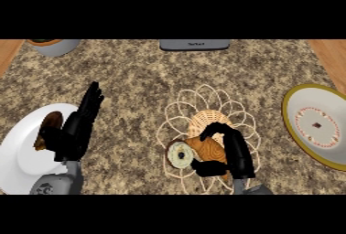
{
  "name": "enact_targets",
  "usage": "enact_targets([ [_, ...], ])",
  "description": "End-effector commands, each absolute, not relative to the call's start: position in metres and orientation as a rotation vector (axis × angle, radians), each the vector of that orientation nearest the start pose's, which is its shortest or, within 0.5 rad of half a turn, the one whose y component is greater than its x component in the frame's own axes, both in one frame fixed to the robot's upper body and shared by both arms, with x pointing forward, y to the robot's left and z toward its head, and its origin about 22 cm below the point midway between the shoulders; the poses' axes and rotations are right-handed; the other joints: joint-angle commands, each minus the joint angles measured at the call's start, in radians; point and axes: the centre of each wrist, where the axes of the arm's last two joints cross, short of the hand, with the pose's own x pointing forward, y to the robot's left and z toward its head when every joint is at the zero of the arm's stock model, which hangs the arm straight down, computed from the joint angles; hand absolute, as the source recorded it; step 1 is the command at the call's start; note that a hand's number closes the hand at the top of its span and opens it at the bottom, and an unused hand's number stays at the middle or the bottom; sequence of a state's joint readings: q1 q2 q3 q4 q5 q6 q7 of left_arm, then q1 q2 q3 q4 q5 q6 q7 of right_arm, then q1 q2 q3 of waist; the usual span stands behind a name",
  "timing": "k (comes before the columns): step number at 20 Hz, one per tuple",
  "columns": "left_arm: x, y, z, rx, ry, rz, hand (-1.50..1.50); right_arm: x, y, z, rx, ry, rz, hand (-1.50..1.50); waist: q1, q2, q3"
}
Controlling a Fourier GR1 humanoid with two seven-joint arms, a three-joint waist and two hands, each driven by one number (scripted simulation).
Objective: Pick the croissant from the placemat and place it in the bowl
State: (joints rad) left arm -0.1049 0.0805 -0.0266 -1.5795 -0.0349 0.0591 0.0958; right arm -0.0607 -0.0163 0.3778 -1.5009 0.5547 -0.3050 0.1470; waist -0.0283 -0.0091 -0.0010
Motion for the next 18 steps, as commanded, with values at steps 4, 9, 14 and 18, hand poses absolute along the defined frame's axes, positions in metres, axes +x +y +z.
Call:
enact_targets([
  [4,0.269,0.212,0.034,0.077,-1.607,-0.101,0.00,0.194,-0.128,0.050,-0.563,-1.793,0.290,1.50,0.010,0.001,0.000],
  [9,0.267,0.222,0.030,0.076,-1.596,-0.107,0.00,0.192,-0.144,0.113,-0.787,-1.817,0.267,1.50,0.020,0.004,-0.001],
  [14,0.269,0.223,0.032,0.078,-1.582,-0.099,0.00,0.169,-0.157,0.168,-0.938,-1.734,0.274,1.50,0.019,0.005,-0.001],
  [18,0.272,0.218,0.030,0.073,-1.602,-0.107,0.00,0.188,-0.142,0.199,-0.989,-1.684,0.265,1.50,0.030,0.008,0.000],
])
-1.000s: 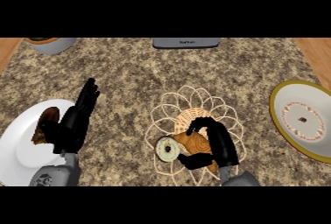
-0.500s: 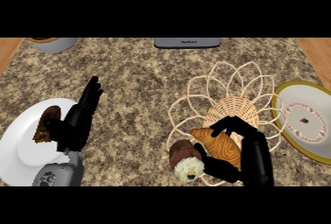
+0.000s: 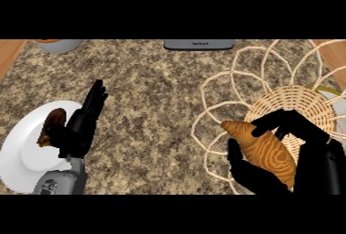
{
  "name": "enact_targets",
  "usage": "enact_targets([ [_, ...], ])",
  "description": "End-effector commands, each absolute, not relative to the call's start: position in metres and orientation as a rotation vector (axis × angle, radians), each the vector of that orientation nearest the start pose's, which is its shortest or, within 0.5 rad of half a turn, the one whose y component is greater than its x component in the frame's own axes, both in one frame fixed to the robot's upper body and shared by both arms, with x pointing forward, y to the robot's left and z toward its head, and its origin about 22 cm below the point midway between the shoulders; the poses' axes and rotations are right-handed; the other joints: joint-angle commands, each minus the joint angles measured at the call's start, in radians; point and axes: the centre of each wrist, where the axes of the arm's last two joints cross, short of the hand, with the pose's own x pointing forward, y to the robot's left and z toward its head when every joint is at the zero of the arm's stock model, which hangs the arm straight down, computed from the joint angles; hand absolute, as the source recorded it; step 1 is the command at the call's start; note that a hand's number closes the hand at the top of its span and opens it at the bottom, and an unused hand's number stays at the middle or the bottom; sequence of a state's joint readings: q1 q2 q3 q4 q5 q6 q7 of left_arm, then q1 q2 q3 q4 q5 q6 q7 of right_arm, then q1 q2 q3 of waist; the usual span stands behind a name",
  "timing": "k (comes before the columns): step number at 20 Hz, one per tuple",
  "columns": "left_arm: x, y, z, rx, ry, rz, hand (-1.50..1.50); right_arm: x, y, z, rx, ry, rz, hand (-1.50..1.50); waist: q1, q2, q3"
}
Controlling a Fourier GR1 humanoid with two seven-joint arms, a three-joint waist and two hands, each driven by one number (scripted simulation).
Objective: Pick the croissant from the placemat and place it in the bowl
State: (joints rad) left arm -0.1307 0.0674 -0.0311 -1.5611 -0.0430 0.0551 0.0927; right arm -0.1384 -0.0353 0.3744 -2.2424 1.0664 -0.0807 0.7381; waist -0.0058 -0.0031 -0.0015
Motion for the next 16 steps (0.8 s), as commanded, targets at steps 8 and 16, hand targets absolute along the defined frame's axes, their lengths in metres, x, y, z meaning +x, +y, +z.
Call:
enact_targets([
  [8,0.261,0.217,0.030,0.035,-1.592,-0.114,0.00,0.233,-0.186,0.242,-1.067,-1.614,0.173,1.50,0.011,0.003,0.001],
  [16,0.279,0.198,0.038,0.072,-1.592,-0.114,0.00,0.271,-0.237,0.222,-1.239,-1.434,0.257,1.50,0.010,0.005,0.002],
])
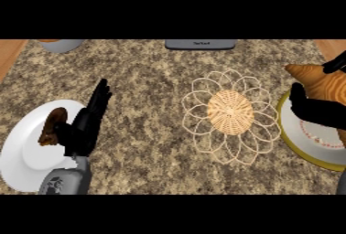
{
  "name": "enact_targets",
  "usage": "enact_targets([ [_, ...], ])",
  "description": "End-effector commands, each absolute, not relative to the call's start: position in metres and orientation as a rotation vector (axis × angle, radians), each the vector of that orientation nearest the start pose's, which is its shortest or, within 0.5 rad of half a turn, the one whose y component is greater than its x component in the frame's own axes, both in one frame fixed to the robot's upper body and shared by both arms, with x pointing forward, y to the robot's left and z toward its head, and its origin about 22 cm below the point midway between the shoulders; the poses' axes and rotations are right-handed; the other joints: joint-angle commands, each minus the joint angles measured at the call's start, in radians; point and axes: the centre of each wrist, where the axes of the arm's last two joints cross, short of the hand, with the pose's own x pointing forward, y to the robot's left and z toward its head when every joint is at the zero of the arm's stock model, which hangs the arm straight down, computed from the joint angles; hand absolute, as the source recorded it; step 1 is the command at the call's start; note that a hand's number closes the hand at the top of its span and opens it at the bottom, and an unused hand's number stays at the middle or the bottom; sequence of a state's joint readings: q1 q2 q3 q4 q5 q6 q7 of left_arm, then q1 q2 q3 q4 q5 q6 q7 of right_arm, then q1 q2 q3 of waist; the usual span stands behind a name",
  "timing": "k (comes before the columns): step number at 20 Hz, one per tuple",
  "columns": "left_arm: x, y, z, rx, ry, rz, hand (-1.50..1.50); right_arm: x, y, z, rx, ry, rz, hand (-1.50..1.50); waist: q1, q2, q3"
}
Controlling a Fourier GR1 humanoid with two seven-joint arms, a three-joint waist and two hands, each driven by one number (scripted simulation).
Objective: Pick the croissant from the placemat and place it in the bowl
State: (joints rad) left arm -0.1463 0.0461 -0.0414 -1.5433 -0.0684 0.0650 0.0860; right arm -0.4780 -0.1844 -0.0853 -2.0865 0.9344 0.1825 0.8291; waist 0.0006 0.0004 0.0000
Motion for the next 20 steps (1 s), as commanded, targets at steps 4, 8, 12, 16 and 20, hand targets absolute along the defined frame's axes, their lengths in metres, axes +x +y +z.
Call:
enact_targets([
  [4,0.277,0.222,0.026,0.065,-1.594,-0.099,0.00,0.273,-0.291,0.207,-1.339,-1.348,0.345,1.50,-0.001,0.002,0.001],
  [8,0.278,0.193,0.044,0.070,-1.606,-0.106,0.00,0.289,-0.320,0.205,-1.382,-1.302,0.312,1.50,0.001,0.000,0.001],
  [12,0.272,0.207,0.019,0.063,-1.597,-0.114,0.00,0.298,-0.350,0.160,-1.406,-1.240,0.311,1.50,0.003,0.002,0.000],
  [16,0.263,0.234,0.021,0.051,-1.593,-0.124,0.00,0.292,-0.378,0.135,-1.427,-1.193,0.329,1.50,0.003,0.001,0.000],
  [20,0.283,0.206,0.036,0.063,-1.611,-0.105,0.00,0.285,-0.421,0.104,-1.397,-1.152,0.312,1.50,0.000,0.001,0.001],
])
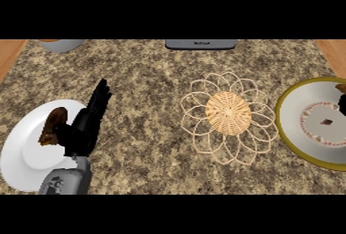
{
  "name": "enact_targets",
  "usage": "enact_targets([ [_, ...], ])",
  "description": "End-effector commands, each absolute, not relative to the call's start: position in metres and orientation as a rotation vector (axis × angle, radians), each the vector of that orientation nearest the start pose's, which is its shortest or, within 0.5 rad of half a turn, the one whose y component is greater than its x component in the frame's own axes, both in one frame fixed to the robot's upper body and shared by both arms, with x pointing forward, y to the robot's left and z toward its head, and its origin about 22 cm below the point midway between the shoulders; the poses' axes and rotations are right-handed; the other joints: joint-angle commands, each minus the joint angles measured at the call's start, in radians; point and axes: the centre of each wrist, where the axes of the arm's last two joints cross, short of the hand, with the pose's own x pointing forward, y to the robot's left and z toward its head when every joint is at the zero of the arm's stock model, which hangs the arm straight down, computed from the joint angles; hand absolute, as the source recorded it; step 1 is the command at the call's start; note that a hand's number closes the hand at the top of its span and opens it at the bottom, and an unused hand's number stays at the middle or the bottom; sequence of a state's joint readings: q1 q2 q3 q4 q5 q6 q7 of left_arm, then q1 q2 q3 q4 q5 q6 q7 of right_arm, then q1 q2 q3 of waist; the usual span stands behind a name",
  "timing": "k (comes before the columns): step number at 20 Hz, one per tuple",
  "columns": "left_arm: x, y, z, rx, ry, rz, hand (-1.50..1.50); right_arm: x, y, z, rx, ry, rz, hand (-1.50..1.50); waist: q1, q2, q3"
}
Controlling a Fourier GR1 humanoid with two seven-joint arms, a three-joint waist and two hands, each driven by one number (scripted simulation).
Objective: Pick the croissant from the placemat and place it in the bowl
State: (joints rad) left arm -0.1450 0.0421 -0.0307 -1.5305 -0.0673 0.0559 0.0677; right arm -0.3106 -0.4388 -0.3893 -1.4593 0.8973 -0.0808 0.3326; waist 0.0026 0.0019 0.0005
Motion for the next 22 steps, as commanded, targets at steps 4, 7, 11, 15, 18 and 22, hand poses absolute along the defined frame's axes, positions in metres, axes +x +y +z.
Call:
enact_targets([
  [4,0.265,0.213,0.023,0.075,-1.588,-0.123,0.00,0.288,-0.429,0.078,-1.202,-1.137,0.228,1.50,0.003,-0.001,0.000],
  [7,0.272,0.210,0.028,0.066,-1.583,-0.132,0.00,0.297,-0.430,0.082,-1.024,-1.177,0.270,-1.50,0.002,-0.001,0.000],
  [11,0.268,0.194,0.025,0.054,-1.603,-0.116,0.00,0.295,-0.446,0.073,-0.977,-1.295,0.247,-1.50,0.000,-0.002,0.000],
  [15,0.273,0.208,0.026,0.067,-1.592,-0.096,0.00,0.284,-0.446,0.081,-0.968,-1.480,0.114,-1.50,-0.009,-0.004,0.000],
  [18,0.267,0.216,0.033,0.064,-1.583,-0.110,0.00,0.285,-0.459,0.091,-1.014,-1.559,0.018,-1.50,0.000,-0.003,0.000],
  [22,0.259,0.220,0.035,0.065,-1.593,-0.103,0.00,0.271,-0.461,0.108,-0.987,-1.581,-0.096,-1.50,-0.003,-0.005,-0.001],
])
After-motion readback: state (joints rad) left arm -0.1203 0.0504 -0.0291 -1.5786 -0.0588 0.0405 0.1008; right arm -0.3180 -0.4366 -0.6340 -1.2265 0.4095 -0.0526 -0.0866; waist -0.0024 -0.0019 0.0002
